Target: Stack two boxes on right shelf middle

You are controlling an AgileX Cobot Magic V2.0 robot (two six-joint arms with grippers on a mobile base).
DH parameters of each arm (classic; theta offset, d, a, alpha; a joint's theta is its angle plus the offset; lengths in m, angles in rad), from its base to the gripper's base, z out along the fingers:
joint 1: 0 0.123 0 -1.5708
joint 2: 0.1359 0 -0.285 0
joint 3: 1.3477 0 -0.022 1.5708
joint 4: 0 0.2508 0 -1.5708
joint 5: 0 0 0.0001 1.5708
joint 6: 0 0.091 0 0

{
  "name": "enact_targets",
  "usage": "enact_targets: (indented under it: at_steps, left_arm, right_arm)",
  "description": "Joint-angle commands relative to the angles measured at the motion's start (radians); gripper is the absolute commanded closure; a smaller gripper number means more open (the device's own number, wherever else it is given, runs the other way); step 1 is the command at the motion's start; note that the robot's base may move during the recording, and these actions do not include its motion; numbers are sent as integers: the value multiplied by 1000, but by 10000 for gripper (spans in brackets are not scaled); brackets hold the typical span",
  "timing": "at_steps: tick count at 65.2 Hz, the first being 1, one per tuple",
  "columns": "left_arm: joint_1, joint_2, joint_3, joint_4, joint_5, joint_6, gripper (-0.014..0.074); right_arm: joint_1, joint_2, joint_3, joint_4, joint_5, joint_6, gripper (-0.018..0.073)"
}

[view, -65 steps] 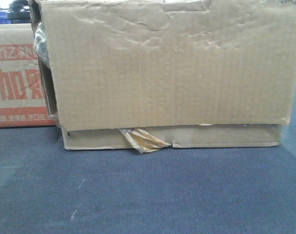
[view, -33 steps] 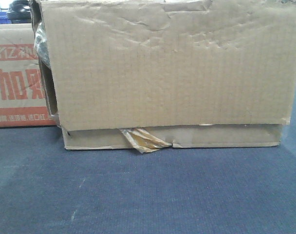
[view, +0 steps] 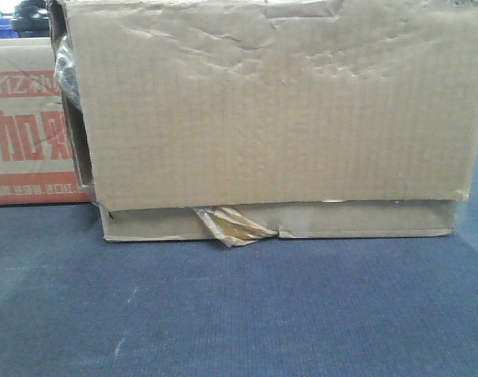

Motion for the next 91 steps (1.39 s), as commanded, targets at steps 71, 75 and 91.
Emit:
enact_targets:
  at_steps: [71,75,91]
  left_arm:
    - [3,199,-17,29,-38,9,708]
    - [3,168,-18,33,-42,7,708]
    - [3,17,-111,124,-34,-104,708]
  right_arm:
    - [0,4,-8,-9,-31,-1,-10]
    - [0,4,-8,-9,-31,-1,-10]
    - [0,4,-8,-9,-31,-1,-10]
